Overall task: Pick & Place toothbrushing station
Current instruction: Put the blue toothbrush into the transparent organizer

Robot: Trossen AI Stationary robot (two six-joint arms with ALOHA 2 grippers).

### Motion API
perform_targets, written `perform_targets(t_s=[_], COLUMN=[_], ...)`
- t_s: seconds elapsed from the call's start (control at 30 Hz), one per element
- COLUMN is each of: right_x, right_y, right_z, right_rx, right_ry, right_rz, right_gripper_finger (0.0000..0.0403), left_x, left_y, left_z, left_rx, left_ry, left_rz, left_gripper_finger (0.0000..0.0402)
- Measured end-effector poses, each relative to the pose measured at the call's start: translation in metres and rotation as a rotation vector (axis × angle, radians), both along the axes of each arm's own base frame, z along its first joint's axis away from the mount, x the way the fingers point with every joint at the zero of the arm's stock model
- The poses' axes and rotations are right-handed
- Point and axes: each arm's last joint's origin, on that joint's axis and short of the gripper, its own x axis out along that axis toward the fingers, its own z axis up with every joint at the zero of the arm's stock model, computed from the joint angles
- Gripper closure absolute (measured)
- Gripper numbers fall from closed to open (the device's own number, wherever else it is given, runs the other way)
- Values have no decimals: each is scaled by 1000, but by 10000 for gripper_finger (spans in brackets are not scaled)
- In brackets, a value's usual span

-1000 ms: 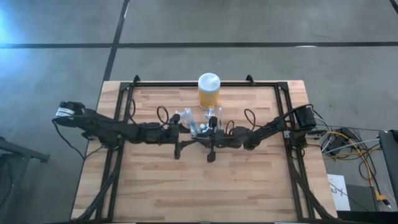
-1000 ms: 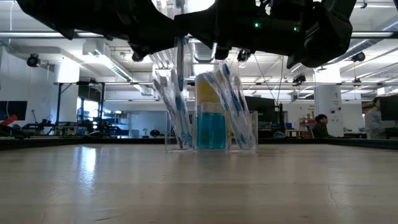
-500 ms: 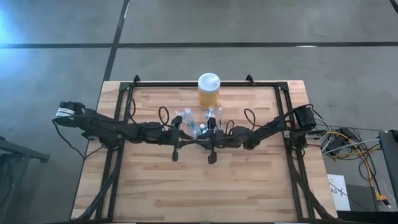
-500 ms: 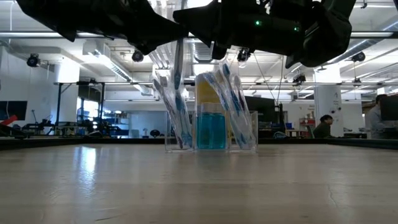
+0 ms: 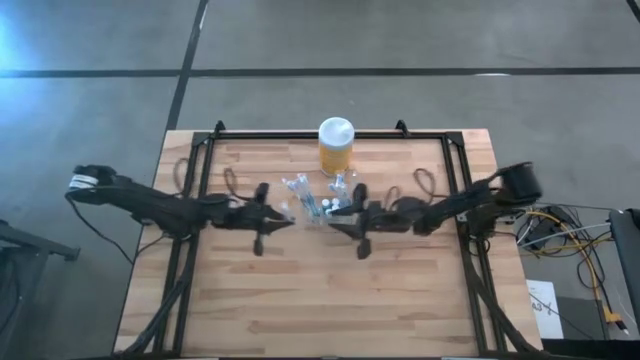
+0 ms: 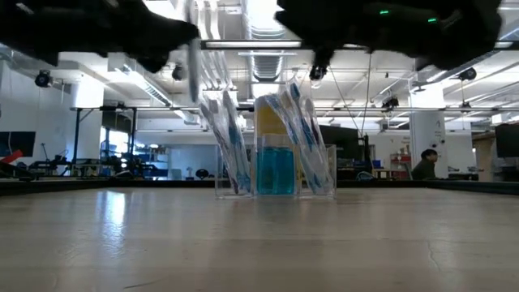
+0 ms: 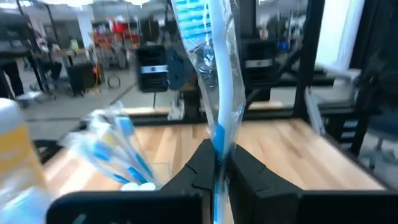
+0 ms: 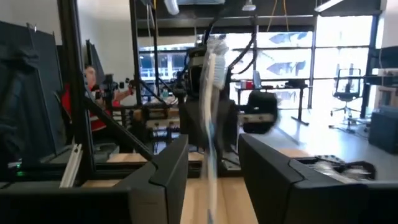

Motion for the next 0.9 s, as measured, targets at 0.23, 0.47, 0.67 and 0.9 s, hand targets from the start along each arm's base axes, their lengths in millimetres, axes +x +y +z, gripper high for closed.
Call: perform_targets(t_s=[0.23, 0.47, 0.67, 0.9], right_x=[-82, -135, -168, -187], right_y=[-9, -20, -23, -26], right_z=[13, 17, 5, -9], right_rx=[16, 1, -2, -18], right_ry=[83, 241, 163, 105], right_rz=[1, -127, -123, -124], right_gripper_finger=[322, 390, 394, 394], left_x=[-62, -88, -92, -92], left_y=[9, 15, 16, 16], left_z=[-4, 1, -1, -5], left_rx=[-19, -29, -40, -46], left_ry=[-94, -135, -125, -86], left_rz=[24, 106, 119, 118], left_gripper_finger=[382, 382, 382, 382])
